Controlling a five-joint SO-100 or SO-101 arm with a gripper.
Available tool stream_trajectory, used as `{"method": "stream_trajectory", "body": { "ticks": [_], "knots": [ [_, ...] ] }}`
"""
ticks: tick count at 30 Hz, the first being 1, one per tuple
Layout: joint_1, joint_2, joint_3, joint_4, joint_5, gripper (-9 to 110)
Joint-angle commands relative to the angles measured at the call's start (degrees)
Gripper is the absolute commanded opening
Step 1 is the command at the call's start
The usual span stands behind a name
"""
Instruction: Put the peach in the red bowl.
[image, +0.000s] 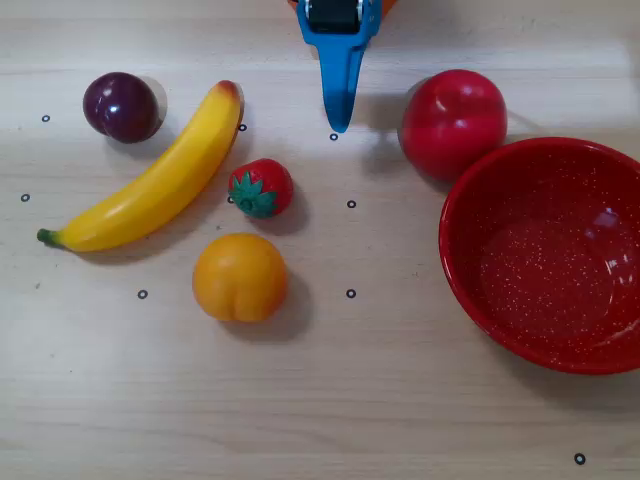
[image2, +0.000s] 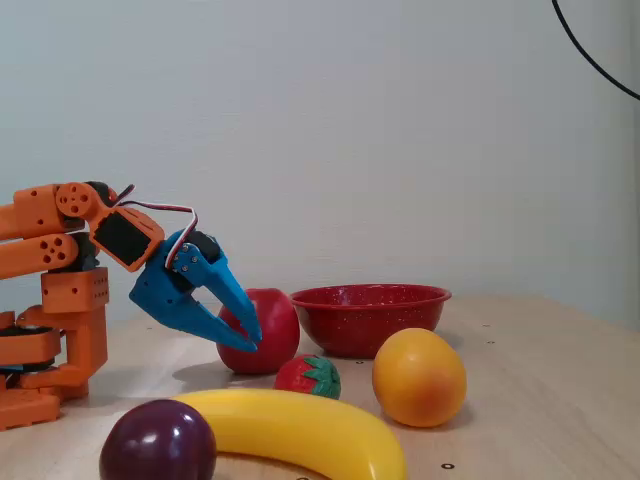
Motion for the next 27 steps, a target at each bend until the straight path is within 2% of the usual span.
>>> {"method": "stream_trajectory", "body": {
  "ticks": [1, 15, 20, 27],
  "knots": [
    [1.2, 0.8, 0.4, -0.1, 1.0, 0],
    [1.3, -1.2, 0.3, -1.9, 2.5, 0],
    [1.0, -9.6, -3.8, -8.5, 4.6, 0],
    [1.1, -26.2, -19.6, -9.8, 6.2, 0]
  ]
}}
